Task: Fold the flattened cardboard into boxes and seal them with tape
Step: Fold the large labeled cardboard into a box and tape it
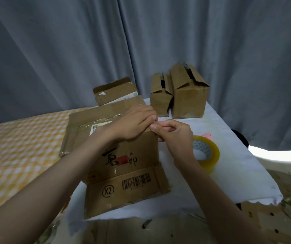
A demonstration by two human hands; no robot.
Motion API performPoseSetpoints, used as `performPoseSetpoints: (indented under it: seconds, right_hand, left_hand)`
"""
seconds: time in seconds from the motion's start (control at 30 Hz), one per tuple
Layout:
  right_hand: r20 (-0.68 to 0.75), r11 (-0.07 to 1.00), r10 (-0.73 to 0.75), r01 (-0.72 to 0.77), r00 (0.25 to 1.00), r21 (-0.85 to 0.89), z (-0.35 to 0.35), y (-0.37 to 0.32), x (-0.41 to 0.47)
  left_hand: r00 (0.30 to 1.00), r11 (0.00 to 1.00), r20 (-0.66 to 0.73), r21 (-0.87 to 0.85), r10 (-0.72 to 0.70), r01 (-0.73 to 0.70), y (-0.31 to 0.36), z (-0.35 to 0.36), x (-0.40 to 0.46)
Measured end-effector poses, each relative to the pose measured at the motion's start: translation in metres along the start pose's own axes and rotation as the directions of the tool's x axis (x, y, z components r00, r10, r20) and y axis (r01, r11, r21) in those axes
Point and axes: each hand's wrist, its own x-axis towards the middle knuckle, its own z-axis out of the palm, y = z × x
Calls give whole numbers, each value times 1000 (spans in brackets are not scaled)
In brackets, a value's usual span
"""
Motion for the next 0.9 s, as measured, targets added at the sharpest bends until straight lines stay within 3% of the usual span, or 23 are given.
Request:
performPoseSetpoints:
  seconds: [0.13,0.3,0.4,0.67,0.9]
  right_hand:
    - [19,996,50,-51,999,79,2,-6,2]
    - [110,929,125,-155,986,335,5,-16,-7]
    - [140,882,134,-183,981,434,9,-27,-4]
    - [27,856,71,-75,997,511,17,-45,23]
    - [-38,906,148,-120,988,407,46,-37,62]
  left_hand:
    - [994,992,21,-58,-110,111,-8,-4,20]
    - [914,911,-13,69,-406,406,-49,-28,11]
    - [906,906,47,77,-420,416,-50,-46,15]
    - [858,856,30,98,-513,508,-56,-91,15]
    - [768,769,56,80,-638,634,-78,-97,-18]
